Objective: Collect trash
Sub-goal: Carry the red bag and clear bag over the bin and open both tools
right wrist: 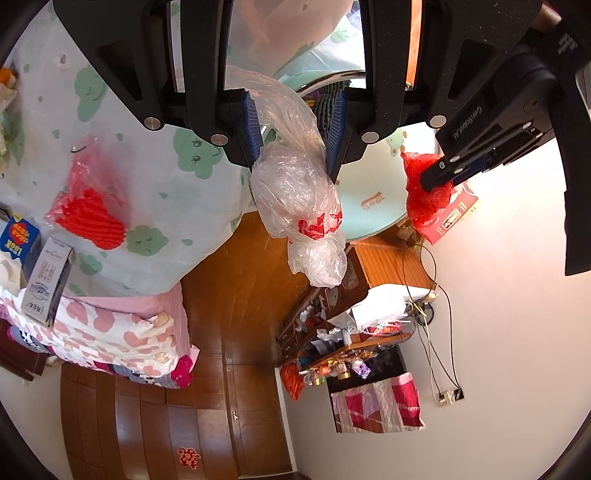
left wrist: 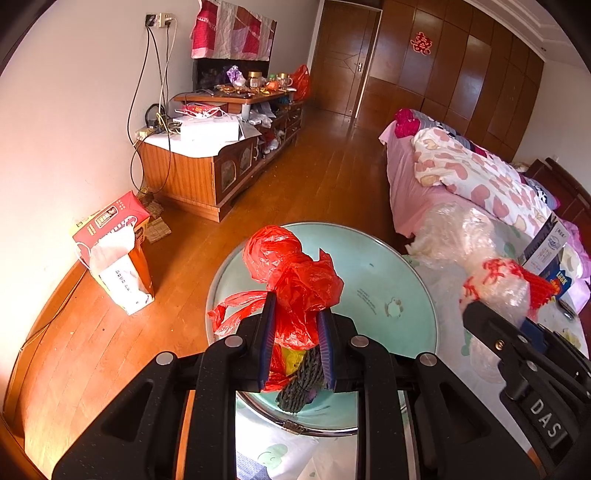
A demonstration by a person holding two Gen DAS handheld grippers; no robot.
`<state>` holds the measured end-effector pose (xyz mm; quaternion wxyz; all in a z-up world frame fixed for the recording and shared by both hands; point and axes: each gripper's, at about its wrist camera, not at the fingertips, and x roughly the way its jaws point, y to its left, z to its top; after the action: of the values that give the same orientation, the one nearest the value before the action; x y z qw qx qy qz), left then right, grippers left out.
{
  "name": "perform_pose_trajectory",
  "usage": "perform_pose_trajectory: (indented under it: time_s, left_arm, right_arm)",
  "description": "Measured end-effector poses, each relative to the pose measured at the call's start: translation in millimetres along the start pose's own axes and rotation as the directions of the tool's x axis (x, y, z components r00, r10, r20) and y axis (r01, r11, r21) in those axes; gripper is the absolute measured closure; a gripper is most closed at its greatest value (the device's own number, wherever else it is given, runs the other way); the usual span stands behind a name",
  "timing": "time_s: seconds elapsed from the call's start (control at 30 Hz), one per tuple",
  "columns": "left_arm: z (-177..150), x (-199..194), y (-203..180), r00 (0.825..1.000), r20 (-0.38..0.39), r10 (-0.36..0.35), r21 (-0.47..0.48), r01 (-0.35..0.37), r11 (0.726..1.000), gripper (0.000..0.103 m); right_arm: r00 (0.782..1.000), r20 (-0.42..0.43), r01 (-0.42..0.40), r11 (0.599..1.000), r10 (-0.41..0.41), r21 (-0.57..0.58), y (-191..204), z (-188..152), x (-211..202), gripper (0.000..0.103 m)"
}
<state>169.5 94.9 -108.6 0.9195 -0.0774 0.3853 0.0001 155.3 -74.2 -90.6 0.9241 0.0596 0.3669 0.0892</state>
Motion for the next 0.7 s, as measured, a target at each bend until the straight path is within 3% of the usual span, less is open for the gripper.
perform_pose_trajectory:
  time_s: [0.43, 0.7]
  left_arm:
    - [-6, 28, 7, 0.998, -0.055, 0.013, 0.011, -0.013, 1.000, 0.082]
    - [-9, 29, 4, 0.998, -0.052, 0.026, 0.016, -0.026, 1.000, 0.073]
  right_arm:
    - [0.994, -0.106, -0.037, 0.999, 0.039, 0.022, 1, 0, 42, 0.069]
    - [0.993, -0.091, -0.066, 0.997, 0.070, 0.042, -4, -1, 45, 0.053]
